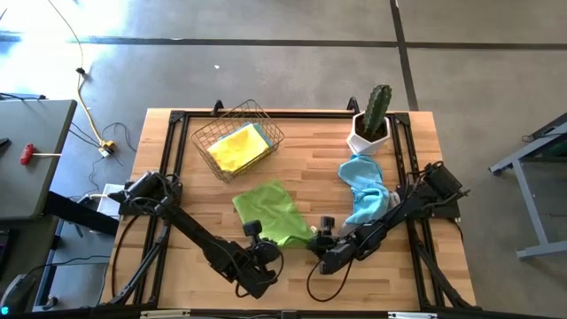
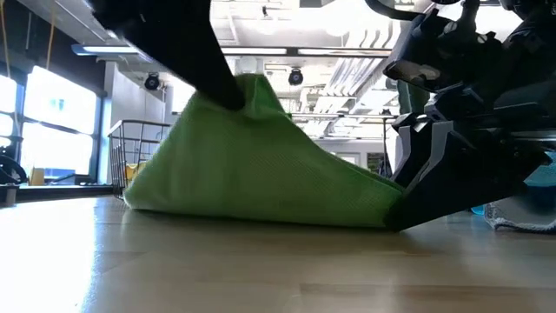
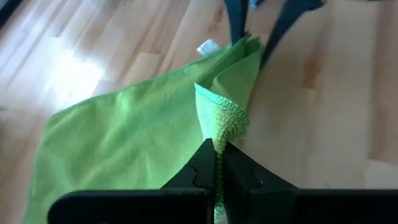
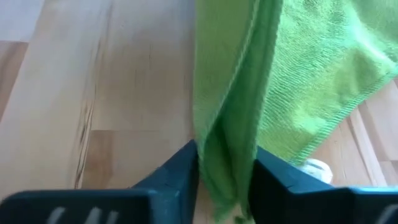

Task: Fold microfiber towels
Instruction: Fold the green microfiber towel

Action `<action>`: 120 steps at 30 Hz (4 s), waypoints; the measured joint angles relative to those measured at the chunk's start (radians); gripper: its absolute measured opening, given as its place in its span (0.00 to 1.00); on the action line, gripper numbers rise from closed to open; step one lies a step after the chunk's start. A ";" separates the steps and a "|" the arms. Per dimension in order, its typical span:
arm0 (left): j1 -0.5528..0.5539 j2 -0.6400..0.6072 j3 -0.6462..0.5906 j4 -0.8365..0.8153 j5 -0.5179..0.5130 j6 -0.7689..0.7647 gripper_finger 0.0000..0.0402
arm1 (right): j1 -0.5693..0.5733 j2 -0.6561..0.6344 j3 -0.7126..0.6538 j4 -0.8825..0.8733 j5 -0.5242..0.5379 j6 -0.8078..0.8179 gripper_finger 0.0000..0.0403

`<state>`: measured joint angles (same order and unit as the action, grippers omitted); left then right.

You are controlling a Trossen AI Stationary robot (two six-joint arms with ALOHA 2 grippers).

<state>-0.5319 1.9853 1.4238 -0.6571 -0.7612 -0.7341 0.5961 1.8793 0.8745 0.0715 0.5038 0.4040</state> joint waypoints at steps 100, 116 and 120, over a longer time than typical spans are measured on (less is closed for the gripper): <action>0.202 0.001 -0.092 -0.179 -0.067 -0.121 0.00 | -0.380 -0.089 0.288 -0.656 -0.325 -0.329 0.00; 0.324 0.000 -0.214 -0.071 -0.094 -0.102 0.00 | -0.527 -0.041 0.289 -0.604 -0.305 -0.451 0.00; 0.327 0.000 -0.214 -0.077 -0.149 -0.101 0.00 | -0.547 -0.030 0.289 -0.596 -0.306 -0.479 0.00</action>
<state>-0.2050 1.9854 1.2102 -0.7336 -0.9101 -0.8349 0.0494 1.8491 1.1633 -0.5249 0.1978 -0.0751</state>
